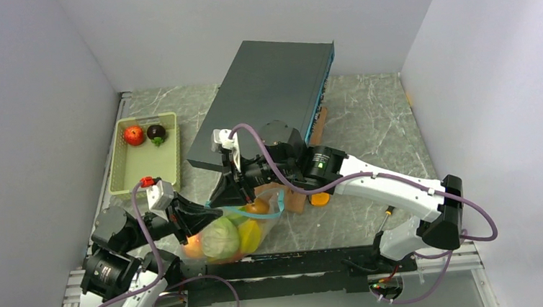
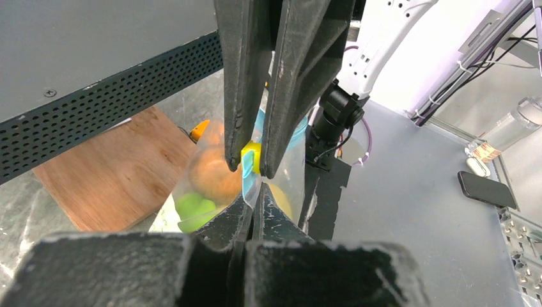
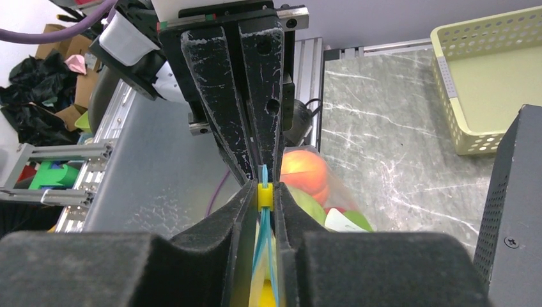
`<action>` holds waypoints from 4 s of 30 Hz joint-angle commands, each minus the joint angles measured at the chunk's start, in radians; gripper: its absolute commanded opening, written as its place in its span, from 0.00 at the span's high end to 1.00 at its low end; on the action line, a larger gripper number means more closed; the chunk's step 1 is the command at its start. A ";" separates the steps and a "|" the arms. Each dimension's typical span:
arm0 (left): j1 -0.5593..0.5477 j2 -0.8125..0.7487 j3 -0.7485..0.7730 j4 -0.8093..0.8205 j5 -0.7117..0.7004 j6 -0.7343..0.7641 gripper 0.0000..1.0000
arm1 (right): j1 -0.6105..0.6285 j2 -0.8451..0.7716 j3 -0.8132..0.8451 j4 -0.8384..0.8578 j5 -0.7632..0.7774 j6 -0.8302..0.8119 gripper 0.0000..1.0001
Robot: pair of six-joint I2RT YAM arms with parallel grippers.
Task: Place the food in the zip-top bag and seal the zipper
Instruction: Zip the zipper food storage bag at the center of the board, then place the zipper food storage bag at the center of the board.
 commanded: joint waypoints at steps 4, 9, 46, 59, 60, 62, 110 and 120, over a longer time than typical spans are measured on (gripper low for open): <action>-0.003 -0.020 0.068 0.067 -0.014 -0.019 1.00 | 0.001 0.002 0.001 0.053 -0.039 0.007 0.80; -0.003 -0.030 0.067 0.063 -0.021 -0.020 1.00 | -0.001 -0.006 -0.013 0.057 -0.029 0.004 1.00; -0.003 -0.104 0.463 -0.544 -0.902 -0.056 1.00 | -0.059 -0.302 -0.395 0.050 0.047 -0.082 1.00; -0.028 -0.142 0.510 -0.605 -1.012 -0.050 1.00 | -0.064 -0.376 -0.484 0.018 0.153 -0.097 1.00; -0.034 -0.146 0.508 -0.603 -1.016 -0.053 1.00 | -0.064 -0.384 -0.491 0.015 0.158 -0.098 1.00; -0.040 -0.150 0.495 -0.591 -1.012 -0.056 1.00 | -0.065 -0.396 -0.491 0.003 0.155 -0.095 1.00; -0.051 -0.078 0.349 -0.685 -1.129 -0.405 0.03 | 0.027 -0.154 -0.185 -0.010 0.425 -0.084 1.00; -0.051 -0.155 0.181 -0.601 -0.875 -0.719 0.09 | 0.126 -0.065 -0.095 -0.018 0.482 -0.127 1.00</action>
